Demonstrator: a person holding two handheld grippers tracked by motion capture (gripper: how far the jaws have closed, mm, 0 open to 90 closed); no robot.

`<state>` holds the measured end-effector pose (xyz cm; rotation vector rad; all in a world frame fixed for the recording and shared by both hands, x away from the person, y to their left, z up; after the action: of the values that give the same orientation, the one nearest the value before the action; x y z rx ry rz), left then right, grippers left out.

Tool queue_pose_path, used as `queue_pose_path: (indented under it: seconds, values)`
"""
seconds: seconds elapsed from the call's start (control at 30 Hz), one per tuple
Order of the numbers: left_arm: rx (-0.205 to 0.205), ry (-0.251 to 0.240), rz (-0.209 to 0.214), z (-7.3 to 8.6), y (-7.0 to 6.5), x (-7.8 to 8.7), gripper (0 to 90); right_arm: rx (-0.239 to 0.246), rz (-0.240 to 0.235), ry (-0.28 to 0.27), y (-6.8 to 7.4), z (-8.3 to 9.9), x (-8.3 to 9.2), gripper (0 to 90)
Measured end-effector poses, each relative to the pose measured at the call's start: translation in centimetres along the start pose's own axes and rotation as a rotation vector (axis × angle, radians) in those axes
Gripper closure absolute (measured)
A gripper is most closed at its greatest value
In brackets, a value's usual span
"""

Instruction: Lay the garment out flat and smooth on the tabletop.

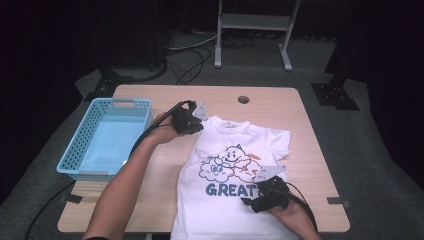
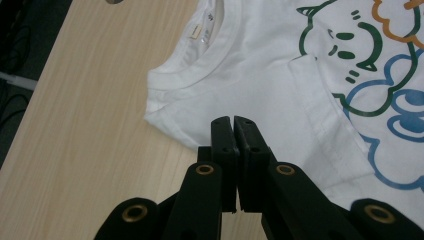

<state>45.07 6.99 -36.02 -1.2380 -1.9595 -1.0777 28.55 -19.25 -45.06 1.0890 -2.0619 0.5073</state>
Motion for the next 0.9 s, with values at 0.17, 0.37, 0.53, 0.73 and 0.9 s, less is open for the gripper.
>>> queue_pose_path:
  seconds: [0.17, 0.37, 0.53, 0.73, 0.9]
  values:
    - [-0.011, -0.032, 0.056, -0.6, -0.5, -0.6, 85.2, -0.002, -0.001, 0.000, -0.1, -0.2, -0.2, 19.2]
    - [-0.062, -0.045, 0.145, -2.3, -2.2, -3.6, 76.5, -0.004, -0.004, -0.004, -0.1, -0.2, -0.2, 19.2]
    - [-0.074, -0.052, 0.222, -3.5, -3.2, -6.6, 70.9, 0.004, -0.004, -0.008, -0.1, 0.0, -0.1, 19.2]
    - [-0.070, -0.061, 0.257, -4.5, -3.6, -8.3, 68.1, 0.001, -0.009, -0.015, -0.1, 0.1, -0.1, 19.2]
    - [-0.080, -0.012, 0.258, -4.4, -3.8, -9.4, 67.2, 0.006, -0.011, -0.018, -0.1, 0.2, 0.0, 19.2]
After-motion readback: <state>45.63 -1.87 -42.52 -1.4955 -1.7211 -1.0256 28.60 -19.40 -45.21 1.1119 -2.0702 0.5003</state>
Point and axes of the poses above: each handheld gripper's, and its own axes: x roughly backward along the jaws, z roughly out of its underside, y roughly to its left, the point moved 2 cm from there along -x, roughly forward along the jaws
